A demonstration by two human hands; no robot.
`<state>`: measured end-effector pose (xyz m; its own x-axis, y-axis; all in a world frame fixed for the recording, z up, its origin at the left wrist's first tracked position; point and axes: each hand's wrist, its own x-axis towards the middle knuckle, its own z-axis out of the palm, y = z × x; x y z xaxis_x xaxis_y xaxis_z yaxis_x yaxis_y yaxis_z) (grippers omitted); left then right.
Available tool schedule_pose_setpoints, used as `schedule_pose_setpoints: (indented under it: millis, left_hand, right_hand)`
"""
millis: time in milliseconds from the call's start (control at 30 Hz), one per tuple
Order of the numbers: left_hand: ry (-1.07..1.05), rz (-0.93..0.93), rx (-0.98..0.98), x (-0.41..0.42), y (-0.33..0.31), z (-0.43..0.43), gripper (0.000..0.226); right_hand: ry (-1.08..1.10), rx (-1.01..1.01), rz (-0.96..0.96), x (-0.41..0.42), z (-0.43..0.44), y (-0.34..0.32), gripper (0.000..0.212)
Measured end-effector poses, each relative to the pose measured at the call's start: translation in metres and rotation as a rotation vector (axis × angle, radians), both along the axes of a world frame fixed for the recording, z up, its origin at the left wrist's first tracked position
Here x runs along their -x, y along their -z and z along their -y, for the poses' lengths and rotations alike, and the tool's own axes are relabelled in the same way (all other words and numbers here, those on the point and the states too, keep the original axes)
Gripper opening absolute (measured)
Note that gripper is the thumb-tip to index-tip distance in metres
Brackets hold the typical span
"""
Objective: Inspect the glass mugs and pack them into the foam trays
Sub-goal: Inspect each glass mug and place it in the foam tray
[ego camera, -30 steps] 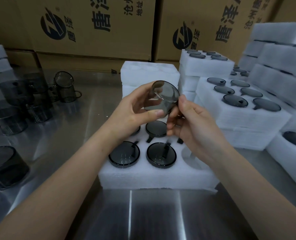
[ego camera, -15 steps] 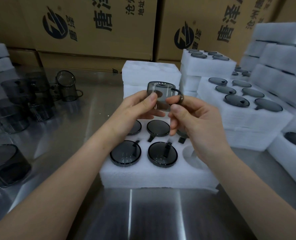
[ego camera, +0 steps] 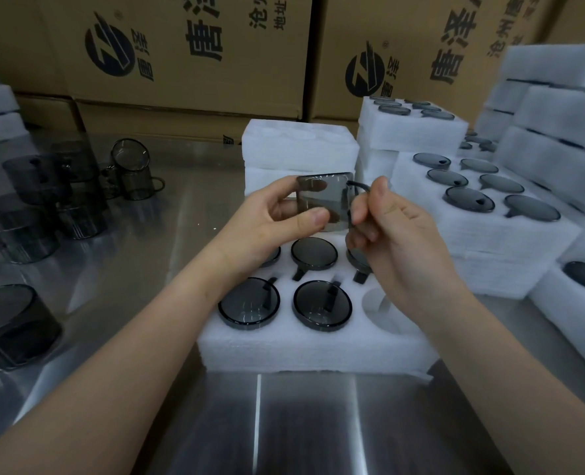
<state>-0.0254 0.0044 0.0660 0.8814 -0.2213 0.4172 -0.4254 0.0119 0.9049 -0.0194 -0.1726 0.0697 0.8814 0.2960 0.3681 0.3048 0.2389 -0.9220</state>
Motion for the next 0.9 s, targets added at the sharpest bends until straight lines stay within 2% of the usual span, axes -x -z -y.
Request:
schedule_pose_setpoints:
  millis: [100,167,267,333,467,600,733,800,900]
  left_hand:
    - [-0.028,0.035,-0.032,0.0004,0.0,0.0007,0.049]
    - [-0.045,0.057,-0.053,0.0014,-0.0012,0.0016,0.05]
    - [-0.069,0.084,-0.014,0.0029,-0.0031,0.0005,0.035]
    - [-0.085,0.074,0.0,0.0022,-0.0032,-0.0013,0.037]
    - [-0.115,0.025,0.02,0.0001,0.0005,-0.0017,0.065]
    - [-0.128,0.049,0.054,0.0018,-0.001,-0.0016,0.046]
    - [-0.163,0.061,-0.009,0.0029,-0.0041,0.0002,0.03]
    - [-0.169,0.063,-0.006,0.0038,-0.0049,0.0007,0.038]
    - [-0.137,0.091,-0.102,0.007,-0.006,0.0026,0.072]
  right_hand:
    - [0.012,0.029,-0.076,-0.0011,0.0,-0.0001,0.052]
    - [0.024,0.045,-0.104,-0.0007,-0.0008,0.0009,0.054]
    - [0.092,0.042,-0.068,0.001,-0.0032,0.0005,0.034]
    - [0.191,0.083,0.012,0.0006,-0.004,0.002,0.028]
    - [0.197,0.186,0.23,0.0018,-0.0011,0.003,0.056]
    - [0.062,0.25,0.344,0.0005,0.0033,0.0017,0.074]
    - [0.133,0.46,0.446,0.0003,0.0017,0.0059,0.077]
    - [0.182,0.561,0.547,0.0011,-0.001,0.0075,0.074]
    - [0.205,0.573,0.546,0.0024,-0.0046,0.0088,0.06]
